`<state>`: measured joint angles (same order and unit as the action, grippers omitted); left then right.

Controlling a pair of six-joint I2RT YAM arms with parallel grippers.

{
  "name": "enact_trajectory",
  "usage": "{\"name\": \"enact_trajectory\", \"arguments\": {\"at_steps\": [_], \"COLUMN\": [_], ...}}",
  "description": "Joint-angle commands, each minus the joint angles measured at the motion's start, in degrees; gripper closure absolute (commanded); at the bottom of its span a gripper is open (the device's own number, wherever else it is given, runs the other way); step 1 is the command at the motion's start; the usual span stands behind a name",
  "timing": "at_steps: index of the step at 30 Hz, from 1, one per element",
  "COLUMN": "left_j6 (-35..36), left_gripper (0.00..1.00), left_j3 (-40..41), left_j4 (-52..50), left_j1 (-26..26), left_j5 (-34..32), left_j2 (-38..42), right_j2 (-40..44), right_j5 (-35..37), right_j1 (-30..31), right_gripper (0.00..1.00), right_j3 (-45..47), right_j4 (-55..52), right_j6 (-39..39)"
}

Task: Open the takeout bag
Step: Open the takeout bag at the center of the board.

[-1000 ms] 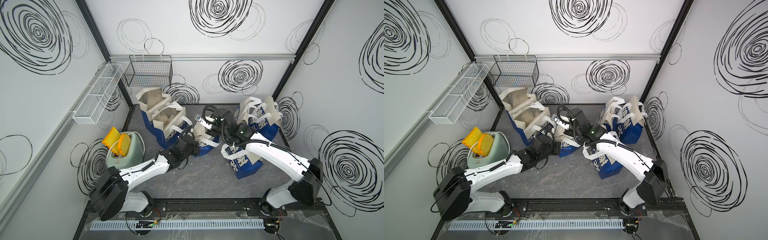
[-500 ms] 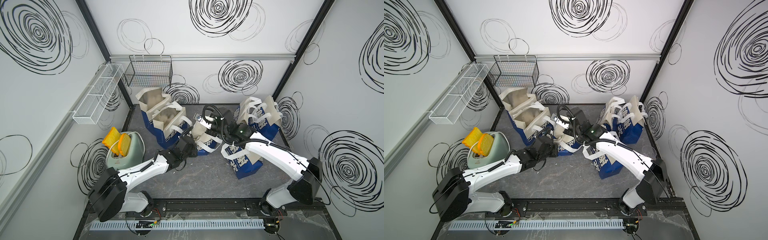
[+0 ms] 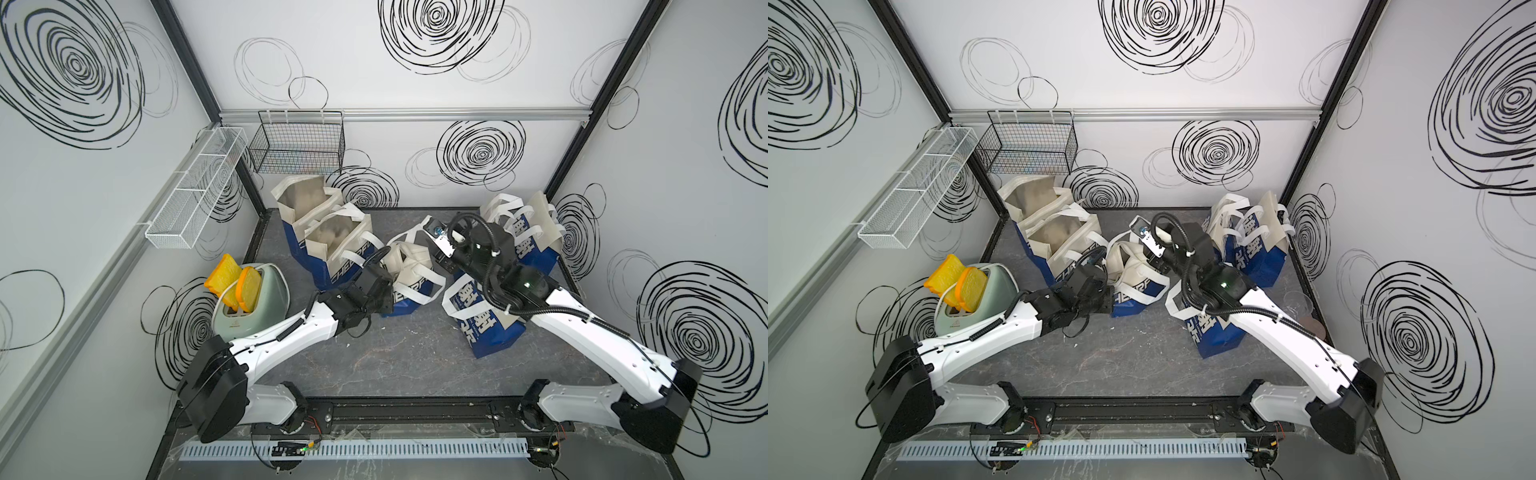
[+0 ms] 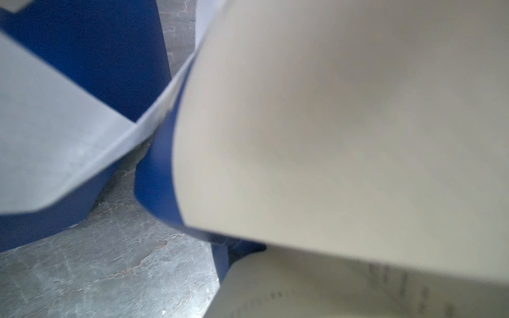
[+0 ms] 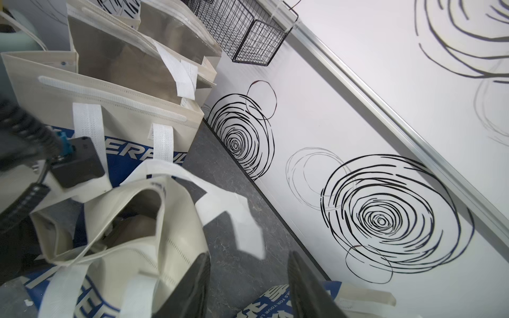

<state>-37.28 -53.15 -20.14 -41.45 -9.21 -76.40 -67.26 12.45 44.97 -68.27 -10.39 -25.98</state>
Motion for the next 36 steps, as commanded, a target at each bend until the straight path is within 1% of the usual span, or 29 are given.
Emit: {"name": "enact_trajectory", "arguments": {"at_steps": [1,4,7,13,18,28,36], "left_j6": [-0.1,-0.2,-0.1,-0.4,-0.5,-0.5,0.0], "left_gripper": [1.00,1.00,1.00,1.00,1.00,1.00,1.00], "left_j3": [-2.7,-4.1,-4.7,-4.5,-4.5,-4.3,-4.3], "left_j4": [-5.2,-5.2,-5.0,-4.4,-4.8,-5.4,-5.5], "left_j1": [1.0,1.2,1.2,0.9,0.6,0.1,-0.3], "left_j5": [1.4,1.7,1.9,2.0,1.2,0.4,0.0], "left_j2": [0.5,0.3,0.0,0.5,1.5,2.4,2.3], "right_j2": [4.0,6.8,6.6,2.1,-1.6,-7.9,-10.2], "right_j5": [-1.4,-3.7,-5.1,-8.9,-10.7,-7.3,-6.6], "right_j1": [-0.1,0.2,0.6,1.2,1.3,1.3,1.3], "right_gripper": [0.56,0.58,0.60,0.61,0.62,0.62,0.65], "right_j3": [3.7,6.3,7.0,7.8,7.9,5.2,3.7], "right_j4": [1.4,0.1,-0.8,0.7,1.6,5.4,8.1], "right_j6": [4.7,5.8,6.1,6.7,6.5,3.1,2.3]}}
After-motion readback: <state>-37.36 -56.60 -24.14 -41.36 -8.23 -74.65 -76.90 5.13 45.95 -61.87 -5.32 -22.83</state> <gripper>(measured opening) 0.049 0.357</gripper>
